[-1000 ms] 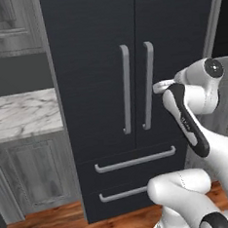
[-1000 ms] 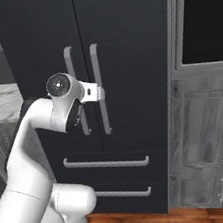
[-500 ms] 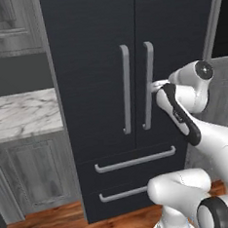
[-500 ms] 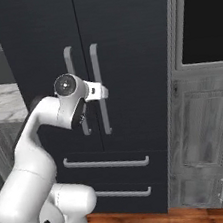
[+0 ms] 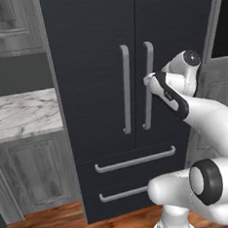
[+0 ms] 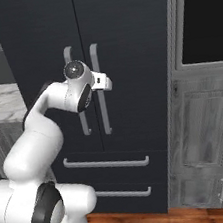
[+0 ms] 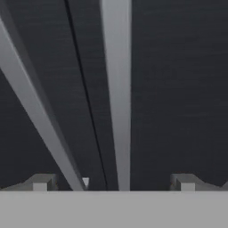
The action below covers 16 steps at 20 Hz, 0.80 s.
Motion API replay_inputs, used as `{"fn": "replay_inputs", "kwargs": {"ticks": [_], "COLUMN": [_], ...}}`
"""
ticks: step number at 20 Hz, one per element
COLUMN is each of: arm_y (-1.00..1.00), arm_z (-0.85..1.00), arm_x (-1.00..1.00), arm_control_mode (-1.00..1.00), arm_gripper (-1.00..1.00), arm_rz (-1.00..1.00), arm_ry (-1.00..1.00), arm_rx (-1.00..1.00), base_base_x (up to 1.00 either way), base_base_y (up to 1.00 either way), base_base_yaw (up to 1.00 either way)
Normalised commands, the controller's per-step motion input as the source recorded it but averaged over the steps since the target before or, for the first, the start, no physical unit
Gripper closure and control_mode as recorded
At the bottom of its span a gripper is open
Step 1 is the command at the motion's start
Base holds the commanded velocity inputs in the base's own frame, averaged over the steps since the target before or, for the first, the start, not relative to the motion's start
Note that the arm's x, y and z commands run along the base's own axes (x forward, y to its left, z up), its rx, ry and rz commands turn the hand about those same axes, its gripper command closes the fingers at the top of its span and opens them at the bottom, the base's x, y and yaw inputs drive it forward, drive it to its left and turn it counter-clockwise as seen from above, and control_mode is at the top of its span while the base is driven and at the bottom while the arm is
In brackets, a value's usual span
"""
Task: Take the lemon wedge from the fridge and place it on the plate with fish on the dining counter.
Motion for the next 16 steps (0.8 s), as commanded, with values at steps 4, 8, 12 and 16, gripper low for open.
{"fn": "replay_inputs", "kwargs": {"ticks": [4, 8, 12, 16], "arm_y": [0.0, 0.0, -0.02, -0.08], "arm_z": [-0.45, -0.37, -0.24, -0.14], "arm_x": [0.06, 0.28, 0.42, 0.39], "arm_control_mode": [-1.0, -1.0, -1.0, -1.0], "arm_gripper": [-1.0, -1.0, -1.0, -1.0], "arm_rz": [0.0, 0.0, 0.0, 0.0], "arm_ry": [0.02, 0.0, 0.0, 0.0], "arm_rx": [0.0, -0.01, -0.03, 0.0], "base_base_x": [0.0, 0.0, 0.0, 0.0], "base_base_y": [0.0, 0.0, 0.0, 0.0], "base_base_yaw": [0.0, 0.0, 0.0, 0.0]}}
